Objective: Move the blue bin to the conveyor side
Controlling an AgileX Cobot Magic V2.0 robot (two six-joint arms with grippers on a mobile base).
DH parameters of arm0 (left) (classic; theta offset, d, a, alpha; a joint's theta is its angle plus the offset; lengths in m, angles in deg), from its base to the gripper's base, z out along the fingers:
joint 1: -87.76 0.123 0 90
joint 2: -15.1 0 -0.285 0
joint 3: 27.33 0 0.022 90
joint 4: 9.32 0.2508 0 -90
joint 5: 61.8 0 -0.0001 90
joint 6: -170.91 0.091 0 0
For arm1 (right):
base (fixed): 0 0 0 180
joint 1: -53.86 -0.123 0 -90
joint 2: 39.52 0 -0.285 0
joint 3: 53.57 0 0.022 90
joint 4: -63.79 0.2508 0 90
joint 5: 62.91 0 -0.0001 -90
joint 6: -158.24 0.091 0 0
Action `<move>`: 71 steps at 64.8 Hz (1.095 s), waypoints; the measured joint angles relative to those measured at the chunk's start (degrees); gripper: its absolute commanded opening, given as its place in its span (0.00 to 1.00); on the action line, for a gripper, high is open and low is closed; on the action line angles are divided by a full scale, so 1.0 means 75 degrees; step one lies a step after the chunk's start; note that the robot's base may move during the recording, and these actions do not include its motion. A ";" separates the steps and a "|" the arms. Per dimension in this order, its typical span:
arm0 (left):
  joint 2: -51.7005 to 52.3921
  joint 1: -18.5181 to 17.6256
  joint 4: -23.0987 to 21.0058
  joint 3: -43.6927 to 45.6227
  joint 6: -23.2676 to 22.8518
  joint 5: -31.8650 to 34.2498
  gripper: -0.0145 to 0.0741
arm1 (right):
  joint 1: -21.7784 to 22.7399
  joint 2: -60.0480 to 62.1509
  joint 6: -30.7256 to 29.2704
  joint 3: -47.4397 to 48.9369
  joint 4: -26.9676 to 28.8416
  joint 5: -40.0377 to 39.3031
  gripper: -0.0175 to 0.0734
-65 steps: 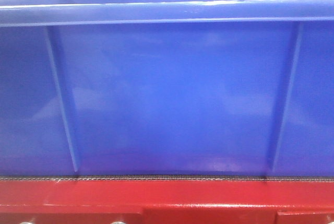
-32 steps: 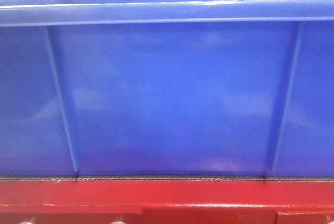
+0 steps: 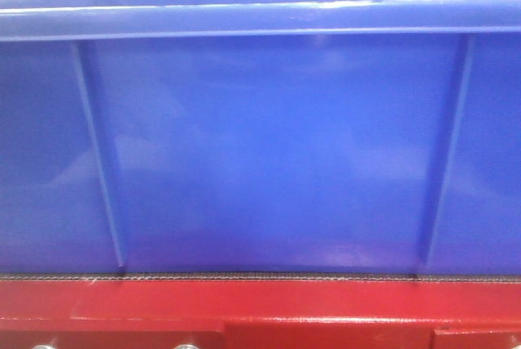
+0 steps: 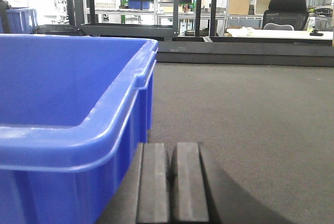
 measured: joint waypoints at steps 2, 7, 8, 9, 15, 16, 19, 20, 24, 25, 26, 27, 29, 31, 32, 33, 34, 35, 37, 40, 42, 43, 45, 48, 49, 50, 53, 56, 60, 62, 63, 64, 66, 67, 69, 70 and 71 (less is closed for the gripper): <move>0.0155 0.0061 0.0046 -0.0224 0.0000 0.0000 0.16 | 0.0000 0.0000 0.0000 0.0000 0.0000 -0.0013 0.12; 0.0591 0.0211 0.0060 -0.0712 0.0000 0.0000 0.16 | 0.0000 0.0000 0.0000 0.0000 0.0000 -0.0013 0.12; 0.0665 0.0223 0.0060 -0.0793 0.0000 0.0000 0.16 | 0.0000 0.0000 0.0000 0.0000 0.0000 -0.0013 0.12; 0.0770 0.0234 0.0038 -0.0872 0.0000 -0.0015 0.16 | 0.0000 0.0000 0.0000 0.0000 0.0000 -0.0013 0.12; 0.0998 0.0263 -0.0186 -0.1346 0.0000 -0.0015 0.16 | 0.0000 0.0000 0.0000 0.0000 0.0000 -0.0030 0.12; 0.0998 0.0263 -0.0229 -0.1408 0.0000 -0.0015 0.16 | 0.0000 0.0000 0.0000 0.0000 0.0000 -0.0030 0.12; 0.1017 0.0263 -0.0414 -0.1593 0.0000 -0.0015 0.16 | 0.0000 0.0000 0.0000 0.0000 0.0000 -0.0046 0.12; 0.1029 0.0263 -0.0467 -0.1635 0.0000 -0.0015 0.16 | 0.0000 0.0000 0.0000 0.0000 0.0000 -0.0046 0.12; 0.1029 0.0263 -0.0639 -0.1722 0.0000 -0.0038 0.16 | 0.0000 0.0000 0.0000 0.0000 0.0000 -0.0046 0.12; 0.1029 0.0263 -0.0639 -0.1722 0.0000 -0.0060 0.16 | 0.0000 0.0000 0.0000 0.0000 0.0000 -0.0046 0.12; 0.1029 0.0263 -0.0639 -0.1734 0.0000 -0.0073 0.16 | 0.0000 0.0000 0.0000 0.0000 0.0000 -0.0046 0.12; 0.1029 0.0263 -0.0694 -0.1740 0.0000 -0.0096 0.16 | 0.0000 0.0016 0.0000 0.0000 0.0000 -0.0046 0.12; 0.1029 0.0263 -0.0694 -0.1734 0.0000 -0.0099 0.16 | 0.0000 0.0016 0.0000 0.0000 0.0000 -0.0046 0.12; 0.1029 0.0263 -0.0711 -0.1740 -0.0017 -0.0112 0.16 | 0.0000 0.0016 0.0000 0.0000 0.0000 -0.0046 0.12; 0.1029 0.0263 -0.0711 -0.1754 -0.0018 -0.0112 0.16 | 0.0000 0.0016 0.0000 0.0000 0.0000 -0.0046 0.12; 0.1029 0.0263 -0.0711 -0.1752 -0.0018 -0.0112 0.16 | 0.0000 0.0016 0.0000 0.0000 0.0000 -0.0046 0.12; 0.1029 0.0263 -0.0711 -0.1752 -0.0037 -0.0112 0.16 | 0.0000 0.0016 0.0000 0.0000 0.0000 -0.0046 0.12; 0.1029 0.0263 -0.0711 -0.1752 -0.0038 -0.0112 0.16 | 0.0000 0.0016 0.0000 0.0000 0.0000 -0.0046 0.12; 0.1029 0.0263 -0.0711 -0.1752 -0.0082 -0.0069 0.16 | 0.0000 0.0016 -0.0015 0.0000 0.0000 -0.0046 0.12; 0.1029 0.0263 -0.0711 -0.1752 -0.0122 -0.0011 0.16 | 0.0000 0.0016 -0.0015 0.0000 0.0000 -0.0046 0.12; 0.1029 0.0263 -0.0711 -0.1752 -0.0157 0.0042 0.16 | 0.0000 0.0016 -0.0015 0.0000 0.0000 -0.0046 0.12; 0.1029 0.0263 -0.0711 -0.1752 -0.0158 0.0057 0.16 | 0.0000 0.0016 -0.0015 0.0000 0.0000 -0.0046 0.12; 0.1029 0.0263 -0.0711 -0.1752 -0.0170 0.0093 0.16 | 0.0000 0.0016 -0.0015 0.0000 0.0000 -0.0046 0.12; 0.1029 0.0263 -0.0711 -0.1752 -0.0177 0.0104 0.16 | 0.0000 0.0016 -0.0015 0.0000 0.0000 -0.0046 0.12; 0.1029 0.0263 -0.0711 -0.1752 -0.0177 0.0111 0.16 | 0.0000 0.0016 -0.0015 0.0000 0.0000 -0.0046 0.12; 0.1029 0.0263 -0.0711 -0.1752 -0.0177 0.0111 0.16 | 0.0000 0.0016 -0.0015 0.0000 0.0000 -0.0046 0.12; 0.1029 0.0263 -0.0711 -0.1752 -0.0188 0.0130 0.16 | 0.0000 0.0016 -0.0015 0.0000 0.0000 -0.0046 0.12; 0.1029 0.0263 -0.0711 -0.1752 -0.0242 0.0143 0.16 | 0.0000 0.0016 0.0001 0.0000 0.0000 -0.0046 0.12; 0.1029 0.0263 -0.0711 -0.1752 -0.0242 0.0159 0.16 | 0.0000 0.0016 0.0001 0.0000 0.0000 -0.0046 0.12; 0.1029 0.0263 -0.0711 -0.1752 -0.0242 0.0159 0.16 | 0.0000 0.0016 0.0001 0.0000 0.0000 -0.0046 0.12; 0.1029 0.0263 -0.0711 -0.1752 -0.0242 0.0159 0.16 | 0.0000 0.0016 0.0001 0.0000 0.0000 -0.0046 0.12; 0.1029 0.0263 -0.0711 -0.1752 -0.0242 0.0159 0.16 | 0.0000 0.0016 0.0001 0.0000 0.0000 -0.0046 0.12; 0.1029 0.0263 -0.0711 -0.1752 -0.0242 0.0173 0.16 | 0.0000 0.0016 0.0001 0.0000 0.0000 -0.0046 0.12; 0.1029 0.0263 -0.0711 -0.1752 -0.0242 0.0173 0.16 | 0.0000 0.0016 0.0001 0.0000 0.0000 -0.0046 0.12; 0.1029 0.0263 -0.0711 -0.1752 -0.0242 0.0173 0.16 | 0.0000 0.0016 0.0001 0.0000 0.0000 -0.0046 0.12; 0.1029 0.0263 -0.0711 -0.1752 -0.0242 0.0173 0.16 | 0.0000 0.0016 0.0001 0.0000 0.0000 -0.0046 0.12; 0.1029 0.0263 -0.0711 -0.1752 -0.0242 0.0173 0.16 | 0.0000 0.0016 0.0001 0.0000 0.0000 -0.0046 0.12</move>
